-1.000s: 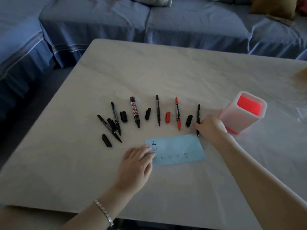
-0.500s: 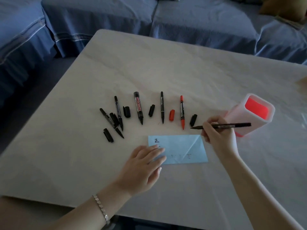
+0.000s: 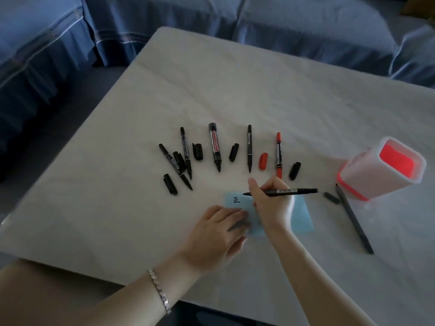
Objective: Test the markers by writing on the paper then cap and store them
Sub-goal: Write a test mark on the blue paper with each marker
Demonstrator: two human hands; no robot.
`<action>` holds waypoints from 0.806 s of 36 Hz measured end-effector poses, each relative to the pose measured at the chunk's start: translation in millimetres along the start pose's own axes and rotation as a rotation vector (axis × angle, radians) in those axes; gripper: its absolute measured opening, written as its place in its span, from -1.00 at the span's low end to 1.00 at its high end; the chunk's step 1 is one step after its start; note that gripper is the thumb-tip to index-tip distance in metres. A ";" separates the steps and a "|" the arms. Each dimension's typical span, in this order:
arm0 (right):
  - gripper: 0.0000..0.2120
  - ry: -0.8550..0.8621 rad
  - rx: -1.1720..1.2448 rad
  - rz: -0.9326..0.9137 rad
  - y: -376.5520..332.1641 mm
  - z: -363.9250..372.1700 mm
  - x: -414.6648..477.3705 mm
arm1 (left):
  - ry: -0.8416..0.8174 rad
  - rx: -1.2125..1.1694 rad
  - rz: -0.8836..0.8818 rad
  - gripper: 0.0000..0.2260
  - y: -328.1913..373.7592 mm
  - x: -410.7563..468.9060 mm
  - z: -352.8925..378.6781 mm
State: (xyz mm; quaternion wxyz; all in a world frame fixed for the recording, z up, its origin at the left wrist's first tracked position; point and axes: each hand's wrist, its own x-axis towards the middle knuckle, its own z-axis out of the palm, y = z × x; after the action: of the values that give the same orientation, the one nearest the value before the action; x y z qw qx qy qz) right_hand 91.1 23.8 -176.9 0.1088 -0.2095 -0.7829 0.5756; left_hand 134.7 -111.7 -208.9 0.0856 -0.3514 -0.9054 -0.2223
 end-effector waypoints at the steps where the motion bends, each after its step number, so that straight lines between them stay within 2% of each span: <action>1: -0.65 0.020 -0.027 -0.015 3.7 1.6 0.0 | 0.006 -0.010 -0.009 -0.76 -0.1 -0.3 0.4; 7: -0.65 0.087 -0.089 -0.042 11.9 3.9 1.2 | 0.013 -0.005 -0.026 -0.76 -1.2 -0.7 3.0; 18: -0.61 0.046 -0.105 -0.078 18.0 5.4 4.0 | 0.068 -0.010 -0.042 -0.76 -1.1 0.9 5.6; 29: -0.59 0.099 -0.113 -0.123 16.6 7.3 1.4 | 0.067 -0.008 -0.056 -0.76 -0.9 0.6 5.2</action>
State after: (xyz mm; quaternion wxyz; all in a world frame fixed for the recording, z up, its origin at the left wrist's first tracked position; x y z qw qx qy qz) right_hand 90.3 22.3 -195.0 0.1707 -0.1951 -0.8190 0.5118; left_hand 133.7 -109.4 -213.7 0.1080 -0.3185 -0.9106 -0.2401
